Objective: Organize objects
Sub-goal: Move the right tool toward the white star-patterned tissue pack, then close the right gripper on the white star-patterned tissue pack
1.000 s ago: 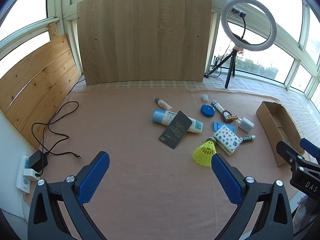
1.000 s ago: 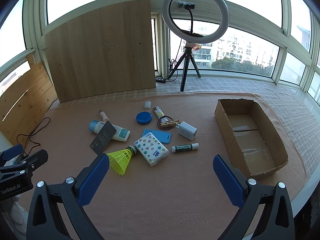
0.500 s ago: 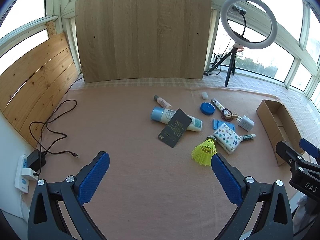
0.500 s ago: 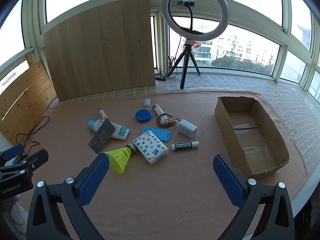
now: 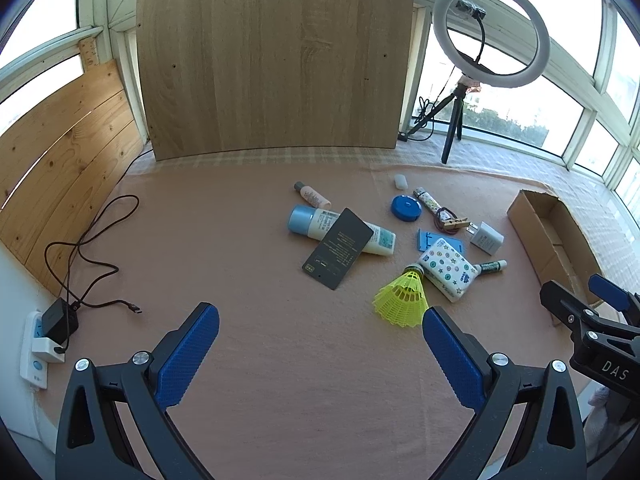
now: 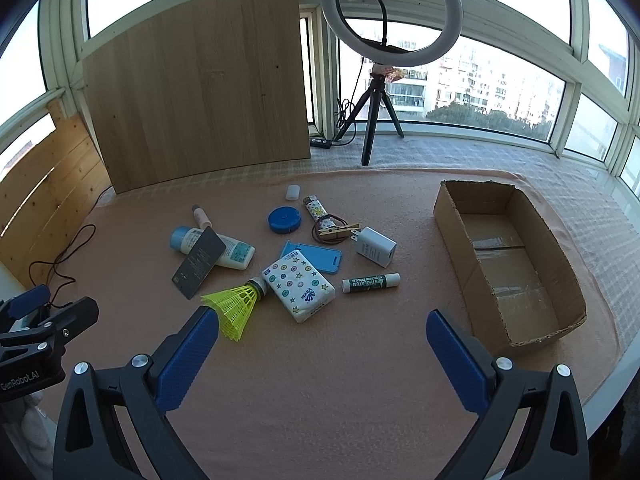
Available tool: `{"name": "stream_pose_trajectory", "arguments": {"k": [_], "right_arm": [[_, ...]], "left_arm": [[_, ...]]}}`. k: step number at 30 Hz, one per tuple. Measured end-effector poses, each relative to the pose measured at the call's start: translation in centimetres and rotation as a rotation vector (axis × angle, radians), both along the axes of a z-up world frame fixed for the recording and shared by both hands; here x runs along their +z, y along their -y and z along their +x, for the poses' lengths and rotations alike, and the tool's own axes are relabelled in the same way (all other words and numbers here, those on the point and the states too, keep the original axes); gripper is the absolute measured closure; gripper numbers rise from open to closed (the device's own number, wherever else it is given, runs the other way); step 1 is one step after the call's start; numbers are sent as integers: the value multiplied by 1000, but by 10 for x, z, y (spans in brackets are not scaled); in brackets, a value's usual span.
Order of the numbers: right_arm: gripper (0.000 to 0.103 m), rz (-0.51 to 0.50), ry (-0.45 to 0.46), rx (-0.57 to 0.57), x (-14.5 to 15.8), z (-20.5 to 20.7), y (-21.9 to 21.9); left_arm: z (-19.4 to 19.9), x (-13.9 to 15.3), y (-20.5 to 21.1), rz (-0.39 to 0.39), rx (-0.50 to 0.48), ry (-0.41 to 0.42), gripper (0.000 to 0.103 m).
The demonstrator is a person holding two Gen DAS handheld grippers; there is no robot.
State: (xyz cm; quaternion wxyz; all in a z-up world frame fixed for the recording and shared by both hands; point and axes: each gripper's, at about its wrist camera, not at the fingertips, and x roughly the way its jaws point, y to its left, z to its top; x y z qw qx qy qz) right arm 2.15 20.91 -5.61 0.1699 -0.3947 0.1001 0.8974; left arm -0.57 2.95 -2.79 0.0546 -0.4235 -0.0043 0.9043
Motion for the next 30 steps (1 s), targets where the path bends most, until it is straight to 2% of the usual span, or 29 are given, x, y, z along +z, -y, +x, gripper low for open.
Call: {"name": "stream_pose_trajectory", "arguments": {"k": [16,23,27,30], "right_arm": [[1,-22,34,43,-14,-18,-25],[9,-49,45,81,-19,-30,-41],[22,-86,62,109,-25,-37,-50],[25,-131,72,127,-30,-42,-57]], "left_arm": [[-14,-16,-43,1,-77,7,1],[-20,-23,-69,18,-121,8,4],[-25,-29,-79,30,-132,15,10],[-28,-33,-85,38,-146,22,16]]}}
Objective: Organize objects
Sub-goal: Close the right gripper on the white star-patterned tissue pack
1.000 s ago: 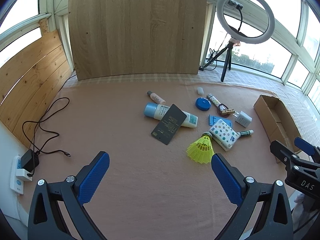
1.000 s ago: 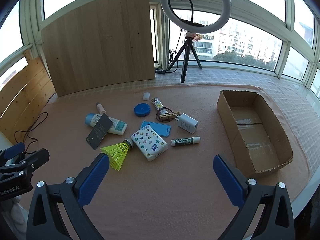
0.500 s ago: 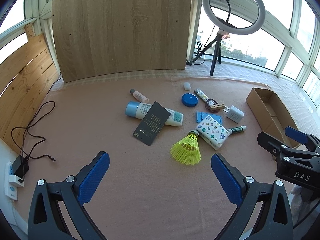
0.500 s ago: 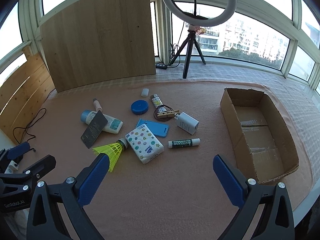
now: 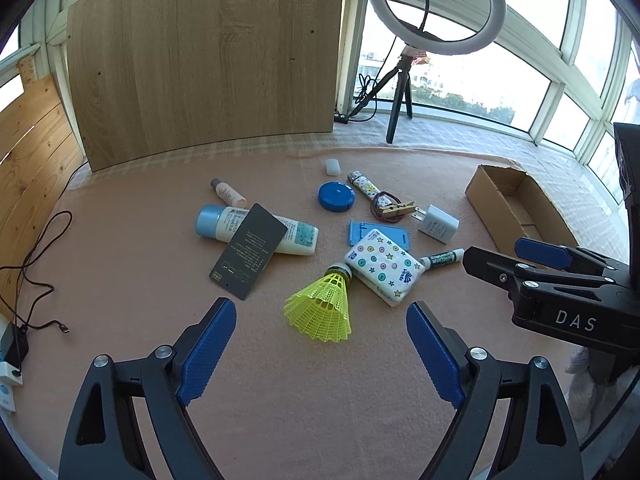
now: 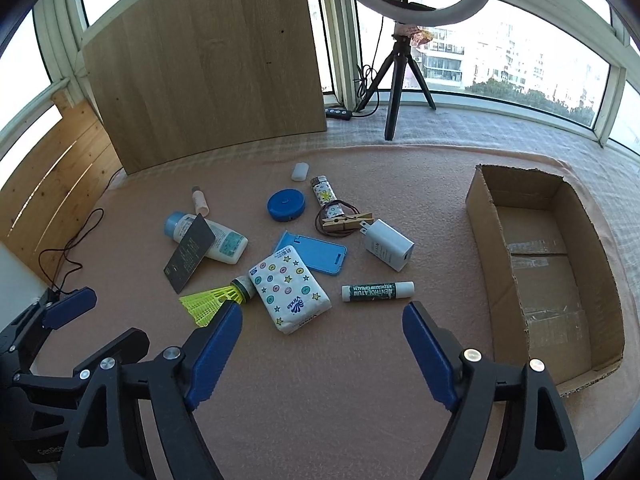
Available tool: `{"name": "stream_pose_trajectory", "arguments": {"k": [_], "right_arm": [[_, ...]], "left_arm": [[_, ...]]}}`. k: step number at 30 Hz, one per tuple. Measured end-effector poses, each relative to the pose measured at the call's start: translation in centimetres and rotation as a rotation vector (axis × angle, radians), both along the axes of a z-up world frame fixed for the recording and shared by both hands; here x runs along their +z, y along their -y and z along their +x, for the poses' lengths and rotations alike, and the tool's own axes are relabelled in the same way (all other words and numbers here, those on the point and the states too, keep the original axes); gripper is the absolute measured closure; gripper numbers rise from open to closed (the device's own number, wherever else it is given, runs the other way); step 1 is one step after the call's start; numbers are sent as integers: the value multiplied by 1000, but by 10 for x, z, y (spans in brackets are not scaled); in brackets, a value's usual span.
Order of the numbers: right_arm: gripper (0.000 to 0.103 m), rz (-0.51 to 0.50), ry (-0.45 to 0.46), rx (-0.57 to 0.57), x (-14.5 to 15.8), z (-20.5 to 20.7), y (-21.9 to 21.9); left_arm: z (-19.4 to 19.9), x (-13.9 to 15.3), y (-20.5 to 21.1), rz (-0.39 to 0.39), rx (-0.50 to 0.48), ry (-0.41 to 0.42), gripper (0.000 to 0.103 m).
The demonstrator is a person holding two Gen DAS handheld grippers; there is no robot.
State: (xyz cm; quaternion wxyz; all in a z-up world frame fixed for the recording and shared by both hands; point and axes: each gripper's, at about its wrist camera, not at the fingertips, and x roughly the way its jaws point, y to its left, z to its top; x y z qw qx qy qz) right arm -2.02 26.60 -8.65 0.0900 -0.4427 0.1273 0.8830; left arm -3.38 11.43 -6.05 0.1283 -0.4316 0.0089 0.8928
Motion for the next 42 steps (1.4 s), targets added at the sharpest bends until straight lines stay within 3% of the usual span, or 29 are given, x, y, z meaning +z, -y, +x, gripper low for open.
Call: {"name": "stream_pose_trajectory", "arguments": {"k": [8,12,16,18,27,30,42], "right_arm": [[34,-103,35,64,-10,-28,-16],[49,-133,85,108,-22,-56,-17],[52,-191,148,121,-41,-86,-20],[64,-213,174,121,-48,-98,-20],[67,-160,250,146,-69,-132,-4],[74,-148,279,144,-75,-137,-3],[78,-176,310,138,-77,-115,-8]], "left_arm": [[-6,-10,-11,27,-15,28,27],[-4,-13,-1,23,23,29,27],[2,-16,17,19,71,40,27],[5,-17,27,17,99,42,27],[17,-20,58,43,169,55,27],[20,-19,55,43,159,57,27],[17,-31,27,44,85,90,27]]}}
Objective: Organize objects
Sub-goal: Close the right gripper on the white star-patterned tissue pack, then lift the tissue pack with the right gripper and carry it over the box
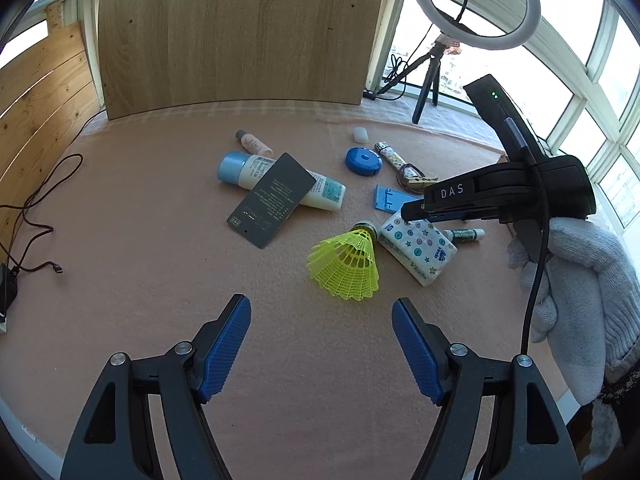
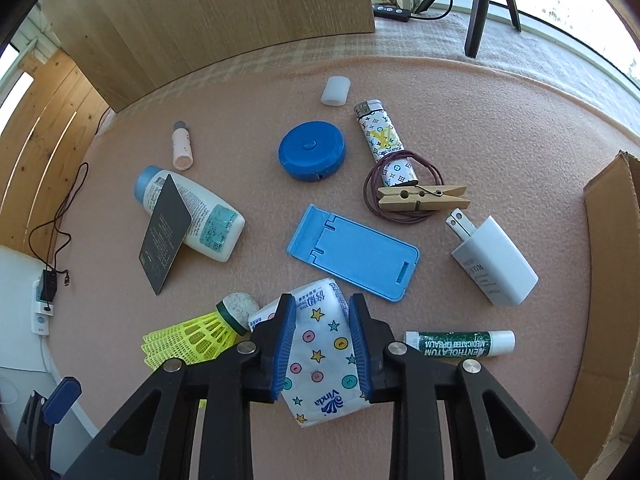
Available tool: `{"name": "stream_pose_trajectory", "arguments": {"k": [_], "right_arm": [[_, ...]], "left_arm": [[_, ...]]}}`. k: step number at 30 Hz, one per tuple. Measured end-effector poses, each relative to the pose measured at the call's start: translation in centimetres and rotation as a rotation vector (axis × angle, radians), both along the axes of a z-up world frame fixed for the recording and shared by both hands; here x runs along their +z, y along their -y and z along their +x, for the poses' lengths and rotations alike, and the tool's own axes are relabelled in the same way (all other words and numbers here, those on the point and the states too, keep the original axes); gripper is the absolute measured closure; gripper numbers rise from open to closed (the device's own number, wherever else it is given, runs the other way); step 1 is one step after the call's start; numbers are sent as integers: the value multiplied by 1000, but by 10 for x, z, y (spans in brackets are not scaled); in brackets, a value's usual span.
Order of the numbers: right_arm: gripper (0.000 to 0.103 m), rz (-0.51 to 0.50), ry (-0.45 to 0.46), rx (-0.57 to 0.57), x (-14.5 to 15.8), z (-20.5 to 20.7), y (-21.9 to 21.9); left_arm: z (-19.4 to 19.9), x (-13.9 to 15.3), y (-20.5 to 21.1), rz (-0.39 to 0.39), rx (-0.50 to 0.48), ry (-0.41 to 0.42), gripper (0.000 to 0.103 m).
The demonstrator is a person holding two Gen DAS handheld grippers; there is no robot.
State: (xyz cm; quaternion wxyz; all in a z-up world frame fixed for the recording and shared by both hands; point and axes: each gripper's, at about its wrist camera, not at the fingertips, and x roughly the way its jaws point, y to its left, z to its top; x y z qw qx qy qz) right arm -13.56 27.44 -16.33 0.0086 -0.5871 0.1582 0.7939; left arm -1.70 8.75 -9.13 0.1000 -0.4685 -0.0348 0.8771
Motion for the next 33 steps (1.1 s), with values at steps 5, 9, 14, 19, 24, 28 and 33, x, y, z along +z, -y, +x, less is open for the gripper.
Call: {"name": "stream_pose_trajectory", "arguments": {"k": [5,9,14,19,24,28,33], "right_arm": [[78,-14,-10,-32,3,-12,-9],[78,-5,7,12,-2,-23,1],[78,2,36,22,-8,-17,5],[79,-32,63,-16,-11,5,-4],[79,-103,86,-88,-17,36,-19],[79,-147,89,-121,-19,58,-28],[67,-160,45,-129,-10,76,-39]], "left_arm": [[0,0,-12,-9,-29,-3,27],[0,-1,-15,-12,-42,-1,27],[-2,-4,-14,-6,-40,6,27],[-5,-10,-20,3,-68,18,27],[-8,-21,-38,17,-129,49,27],[-10,-30,-54,42,-173,77,27],[-13,-43,-72,86,-217,125,27]]}}
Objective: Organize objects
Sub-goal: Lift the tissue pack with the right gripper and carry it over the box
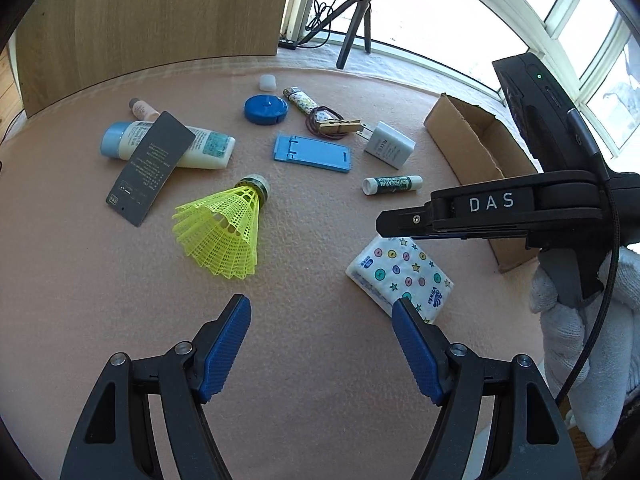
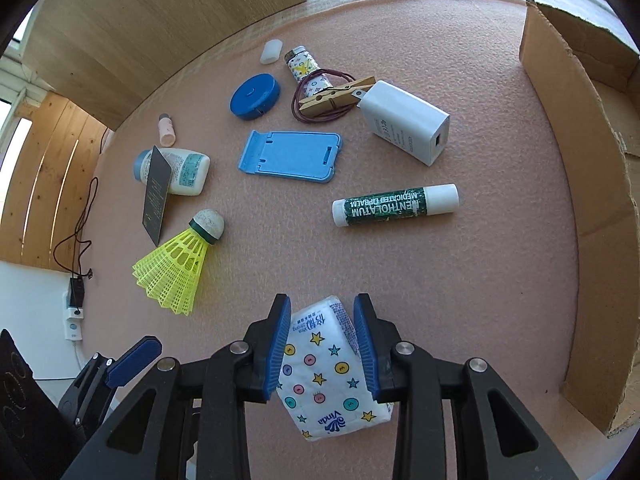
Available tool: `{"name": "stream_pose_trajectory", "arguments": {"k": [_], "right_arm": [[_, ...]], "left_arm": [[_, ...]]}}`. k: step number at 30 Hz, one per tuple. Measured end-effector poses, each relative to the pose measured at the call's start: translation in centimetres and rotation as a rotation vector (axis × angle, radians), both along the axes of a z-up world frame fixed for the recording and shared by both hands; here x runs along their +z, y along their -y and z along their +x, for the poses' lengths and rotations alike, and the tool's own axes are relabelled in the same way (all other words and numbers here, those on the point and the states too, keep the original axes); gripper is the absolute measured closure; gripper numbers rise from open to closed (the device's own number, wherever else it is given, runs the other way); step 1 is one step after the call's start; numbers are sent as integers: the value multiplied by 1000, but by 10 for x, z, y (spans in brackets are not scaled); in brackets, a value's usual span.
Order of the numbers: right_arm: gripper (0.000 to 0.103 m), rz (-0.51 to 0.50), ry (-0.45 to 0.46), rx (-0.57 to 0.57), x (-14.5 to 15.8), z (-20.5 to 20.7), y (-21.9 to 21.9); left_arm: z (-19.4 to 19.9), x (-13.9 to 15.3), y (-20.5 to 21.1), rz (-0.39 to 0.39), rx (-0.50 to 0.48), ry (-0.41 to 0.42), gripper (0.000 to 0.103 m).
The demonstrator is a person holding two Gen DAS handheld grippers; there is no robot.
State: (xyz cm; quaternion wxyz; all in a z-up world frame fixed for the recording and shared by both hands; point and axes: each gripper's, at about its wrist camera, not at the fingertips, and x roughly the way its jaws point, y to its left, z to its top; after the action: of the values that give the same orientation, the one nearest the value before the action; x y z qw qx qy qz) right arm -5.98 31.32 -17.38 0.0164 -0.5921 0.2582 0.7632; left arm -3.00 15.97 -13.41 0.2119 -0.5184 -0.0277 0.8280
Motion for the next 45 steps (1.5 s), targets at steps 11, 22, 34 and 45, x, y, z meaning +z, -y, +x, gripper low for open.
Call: {"name": "stream_pose_trajectory", "arguments": {"k": [11,22,34,45], "right_arm": [[63,-14,6,144,8,21,2],[63,-53,26,201,-4,25,5],[63,-102,7,188,-7,32,6],[64,-103,-59,117,15,46,-10]], "left_arm": [[3,-23,-34,82,-58,92,27],[1,-35,-48,137,-54,144,33],[0,-36,-51,154,-62,147,50],[2,-2,-71,150,-114,59,51]]}}
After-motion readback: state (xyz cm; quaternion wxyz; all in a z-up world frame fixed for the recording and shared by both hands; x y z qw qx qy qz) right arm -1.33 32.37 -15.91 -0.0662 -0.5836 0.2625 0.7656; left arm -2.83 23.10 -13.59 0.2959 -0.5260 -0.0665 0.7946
